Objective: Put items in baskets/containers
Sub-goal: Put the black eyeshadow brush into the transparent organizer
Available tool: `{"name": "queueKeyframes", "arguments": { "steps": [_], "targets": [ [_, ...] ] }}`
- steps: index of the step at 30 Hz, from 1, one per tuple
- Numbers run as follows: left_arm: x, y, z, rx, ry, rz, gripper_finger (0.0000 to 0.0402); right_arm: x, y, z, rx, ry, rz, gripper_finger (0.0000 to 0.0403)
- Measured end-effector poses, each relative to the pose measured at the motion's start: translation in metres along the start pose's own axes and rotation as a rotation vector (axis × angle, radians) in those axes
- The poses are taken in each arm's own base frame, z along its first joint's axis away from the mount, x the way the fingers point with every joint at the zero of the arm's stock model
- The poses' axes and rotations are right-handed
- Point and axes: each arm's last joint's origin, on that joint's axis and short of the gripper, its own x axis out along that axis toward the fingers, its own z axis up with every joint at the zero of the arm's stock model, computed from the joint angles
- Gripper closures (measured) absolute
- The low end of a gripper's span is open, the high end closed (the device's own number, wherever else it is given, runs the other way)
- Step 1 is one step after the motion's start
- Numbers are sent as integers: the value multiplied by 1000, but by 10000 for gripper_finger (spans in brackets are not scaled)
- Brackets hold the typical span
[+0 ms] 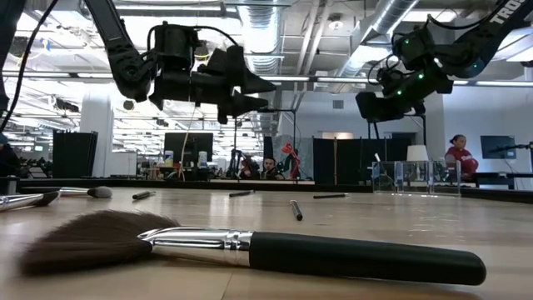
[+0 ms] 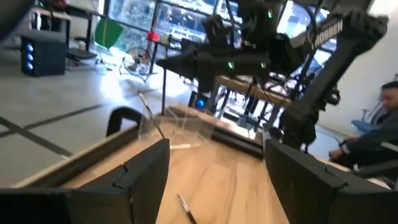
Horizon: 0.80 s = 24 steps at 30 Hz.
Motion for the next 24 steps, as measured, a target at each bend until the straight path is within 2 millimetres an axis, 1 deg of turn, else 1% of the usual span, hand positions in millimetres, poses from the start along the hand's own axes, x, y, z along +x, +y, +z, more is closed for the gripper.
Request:
{"name": "queueKeyframes", "arguments": {
  "steps": [4,9,15,21,24],
  "targets": [
    [1,-3,-2,2,8,-13,142,0,0,-2,-9,17,-2,395],
    [0,-3,-1,2,2,-13,142,0,0,-5,-20,48,-17,381],
    [0,-3,-1,2,3,-13,142,0,-3,-12,-35,126,-47,396],
    [0,-3,-1,2,3,-14,142,2,-8,-18,-8,172,-66,375],
    [0,-3,-1,2,3,-14,142,2,-12,-20,3,173,-73,382]
  ]
}}
